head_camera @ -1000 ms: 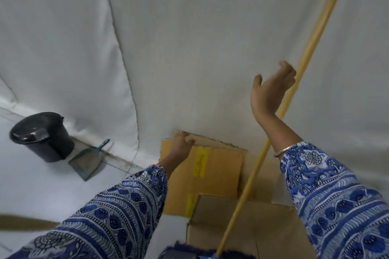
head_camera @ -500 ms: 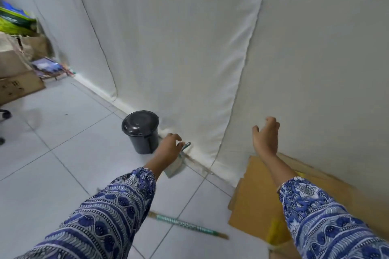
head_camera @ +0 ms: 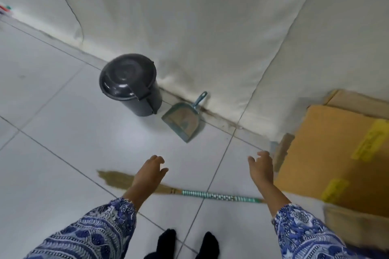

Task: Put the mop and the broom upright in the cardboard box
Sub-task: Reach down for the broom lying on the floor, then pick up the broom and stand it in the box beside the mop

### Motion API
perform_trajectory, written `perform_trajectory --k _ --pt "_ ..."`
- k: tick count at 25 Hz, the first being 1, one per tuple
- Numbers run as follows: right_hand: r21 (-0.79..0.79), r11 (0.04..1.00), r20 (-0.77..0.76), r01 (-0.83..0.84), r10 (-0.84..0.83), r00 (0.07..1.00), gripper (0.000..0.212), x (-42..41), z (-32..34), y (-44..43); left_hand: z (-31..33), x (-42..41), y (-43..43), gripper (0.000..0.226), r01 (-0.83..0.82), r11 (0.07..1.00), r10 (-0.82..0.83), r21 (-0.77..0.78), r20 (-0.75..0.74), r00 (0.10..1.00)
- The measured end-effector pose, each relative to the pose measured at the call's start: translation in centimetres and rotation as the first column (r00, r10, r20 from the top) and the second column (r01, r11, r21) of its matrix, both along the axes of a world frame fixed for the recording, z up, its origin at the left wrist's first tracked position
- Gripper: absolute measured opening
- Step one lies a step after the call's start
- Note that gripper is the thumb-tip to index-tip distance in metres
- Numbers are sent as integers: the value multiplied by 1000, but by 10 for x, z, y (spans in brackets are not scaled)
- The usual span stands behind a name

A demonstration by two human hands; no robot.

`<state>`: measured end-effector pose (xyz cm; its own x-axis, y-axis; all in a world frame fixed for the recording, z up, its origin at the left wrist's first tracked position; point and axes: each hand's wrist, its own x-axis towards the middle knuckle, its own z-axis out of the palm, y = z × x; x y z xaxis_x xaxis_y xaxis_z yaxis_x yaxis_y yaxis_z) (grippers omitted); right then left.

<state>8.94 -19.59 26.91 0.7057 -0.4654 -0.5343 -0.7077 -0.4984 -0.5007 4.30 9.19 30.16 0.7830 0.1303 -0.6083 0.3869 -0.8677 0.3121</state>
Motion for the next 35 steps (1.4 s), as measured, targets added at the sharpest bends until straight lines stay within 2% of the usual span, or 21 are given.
perform_trajectory --k 2,3,5,6,8,10,13,14,16,17,20,21,24,30,32,35 --pt "90 983 -123 157 -146 982 40 -14 -62 1 -60 -6 4 35 84 996 -81 29 -81 993" --pt "140 952 -190 271 -242 951 37 -28 -119 1 -114 -13 4 34 133 991 -127 34 -136 982" --pt "218 861 -301 459 -388 871 22 -46 -217 -2 -206 -23 1 33 238 971 -230 26 -181 956" --pt "220 809 -345 545 -458 819 25 -60 -259 0 -245 -28 -6 32 308 951 -295 23 -222 929" --pt "178 738 -386 651 -556 736 31 -78 -320 3 -309 -38 -19 33 430 902 -413 35 -225 883" --pt "213 656 -372 724 -630 681 28 -89 -360 13 -364 -49 -25 35 537 840 -514 75 -206 833" --pt "281 544 -367 791 -701 612 58 -106 -419 12 -410 -63 -28 40 618 775 -593 133 -183 784" --pt "321 499 -400 805 -698 593 52 -108 -423 14 -413 -66 -28 44 622 769 -599 146 -174 782" --pt "348 411 -467 843 -703 536 15 -113 -427 13 -410 -73 -27 49 607 788 -590 107 -150 793" --pt "316 368 -474 874 -737 482 13 -110 -417 13 -403 -74 -27 47 592 801 -577 89 -149 803" --pt "304 344 -426 888 -785 450 52 -91 -356 11 -357 -69 -28 37 572 818 -563 66 -118 818" --pt "325 331 -411 886 -794 447 54 -82 -327 12 -337 -64 -29 33 552 832 -545 56 -108 832" --pt "403 396 -314 825 -787 531 48 -59 -230 6 -261 -40 -40 24 527 849 -521 50 -92 848" --pt "519 520 16 678 -799 601 20 -33 73 -43 -8 -3 -97 20 548 837 -544 10 132 829" --pt "539 569 155 622 -792 591 15 -49 187 -74 85 -4 -133 19 565 825 -546 -21 229 806" --pt "529 655 365 540 -750 552 12 -77 308 -116 182 -18 -188 20 608 793 -552 -38 380 743"
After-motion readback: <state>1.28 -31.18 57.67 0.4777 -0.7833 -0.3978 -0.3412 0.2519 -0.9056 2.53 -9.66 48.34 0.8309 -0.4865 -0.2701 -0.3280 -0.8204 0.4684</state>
